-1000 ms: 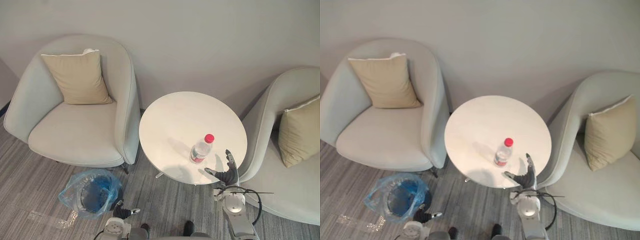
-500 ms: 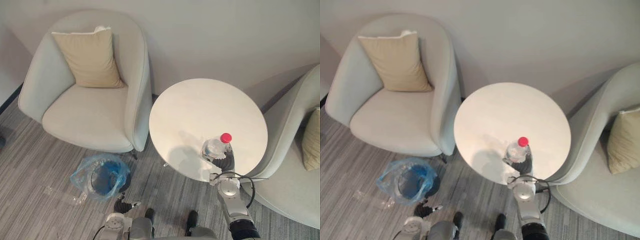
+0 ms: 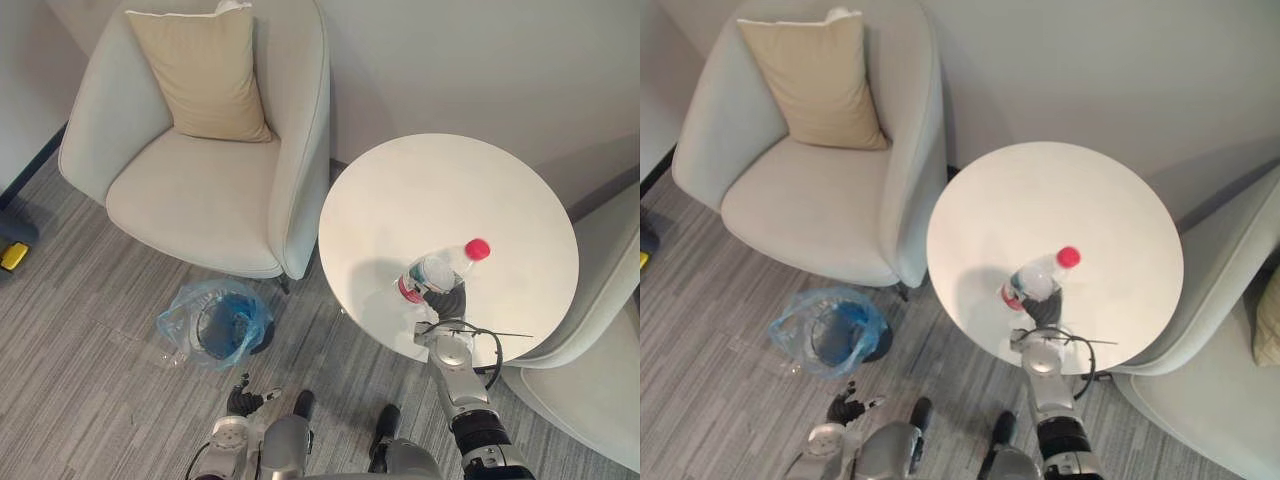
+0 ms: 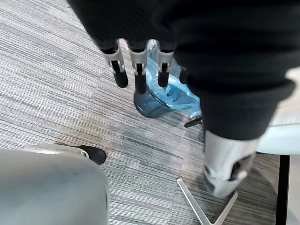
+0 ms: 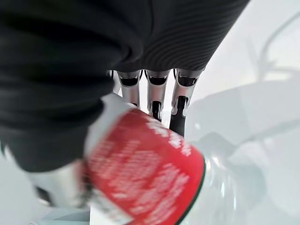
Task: Gather rubbish on tea table into small bin, then transfer packed bag to large trash can.
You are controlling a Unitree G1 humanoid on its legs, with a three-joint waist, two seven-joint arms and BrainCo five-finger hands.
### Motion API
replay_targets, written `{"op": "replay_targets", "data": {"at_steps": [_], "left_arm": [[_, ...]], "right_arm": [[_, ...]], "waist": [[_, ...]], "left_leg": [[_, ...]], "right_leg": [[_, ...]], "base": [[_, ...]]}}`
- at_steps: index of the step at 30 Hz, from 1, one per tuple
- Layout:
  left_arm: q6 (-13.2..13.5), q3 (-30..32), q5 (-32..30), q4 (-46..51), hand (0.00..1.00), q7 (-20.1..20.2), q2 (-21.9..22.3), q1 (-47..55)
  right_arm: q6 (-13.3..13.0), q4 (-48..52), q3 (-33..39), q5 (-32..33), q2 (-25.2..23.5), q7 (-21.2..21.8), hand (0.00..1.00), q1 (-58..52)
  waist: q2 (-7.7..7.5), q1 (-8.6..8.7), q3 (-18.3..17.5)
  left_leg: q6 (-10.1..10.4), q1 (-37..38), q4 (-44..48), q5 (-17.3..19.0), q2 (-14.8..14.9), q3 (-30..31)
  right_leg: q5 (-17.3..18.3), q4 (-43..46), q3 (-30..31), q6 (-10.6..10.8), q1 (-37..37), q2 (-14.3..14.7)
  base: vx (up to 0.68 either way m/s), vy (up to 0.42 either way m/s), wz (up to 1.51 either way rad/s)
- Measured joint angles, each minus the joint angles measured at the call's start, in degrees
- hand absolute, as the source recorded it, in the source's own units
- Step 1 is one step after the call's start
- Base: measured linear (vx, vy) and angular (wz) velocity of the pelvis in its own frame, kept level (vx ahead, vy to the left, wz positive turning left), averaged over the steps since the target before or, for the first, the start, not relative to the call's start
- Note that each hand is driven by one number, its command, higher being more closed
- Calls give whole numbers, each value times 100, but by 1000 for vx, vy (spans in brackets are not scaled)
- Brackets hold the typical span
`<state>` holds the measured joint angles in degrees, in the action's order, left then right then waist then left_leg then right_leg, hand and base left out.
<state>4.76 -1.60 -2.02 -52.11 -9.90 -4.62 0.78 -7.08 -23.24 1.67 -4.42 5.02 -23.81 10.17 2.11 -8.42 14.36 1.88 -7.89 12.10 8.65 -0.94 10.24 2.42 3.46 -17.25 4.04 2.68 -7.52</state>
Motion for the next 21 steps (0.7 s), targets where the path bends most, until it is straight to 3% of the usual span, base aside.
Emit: {"op": "replay_targets", "data": {"at_steps": [9,12,21], "left_arm": [[-19,-2,-85,-26,0,9,-8,6],[-39,-7,-217,-53,0,15,-39,31],[-45,-263,-245,-184,0,14,-103,39]], "right_arm": [[-95,1484,-34,-17,9,308,100,-958],[-154,1888,-92,-79,5,432,100,-1341],[-258,2626,-246,-317,-32,612,100,-2087]], "waist": [[-14,38,2],[-15,195,1],[-44,375,-93]], "left_leg": [[0,277,-9,0,-12,-16],[0,330,-16,0,-8,-33],[0,513,-118,-1,33,-294]], "right_leg": [[-5,-171,77,3,-333,5],[-18,-194,117,16,-381,11],[-306,-492,412,57,-497,54]], "base": [[-7,-1,-2],[-44,3,-6],[-62,20,-17]]}}
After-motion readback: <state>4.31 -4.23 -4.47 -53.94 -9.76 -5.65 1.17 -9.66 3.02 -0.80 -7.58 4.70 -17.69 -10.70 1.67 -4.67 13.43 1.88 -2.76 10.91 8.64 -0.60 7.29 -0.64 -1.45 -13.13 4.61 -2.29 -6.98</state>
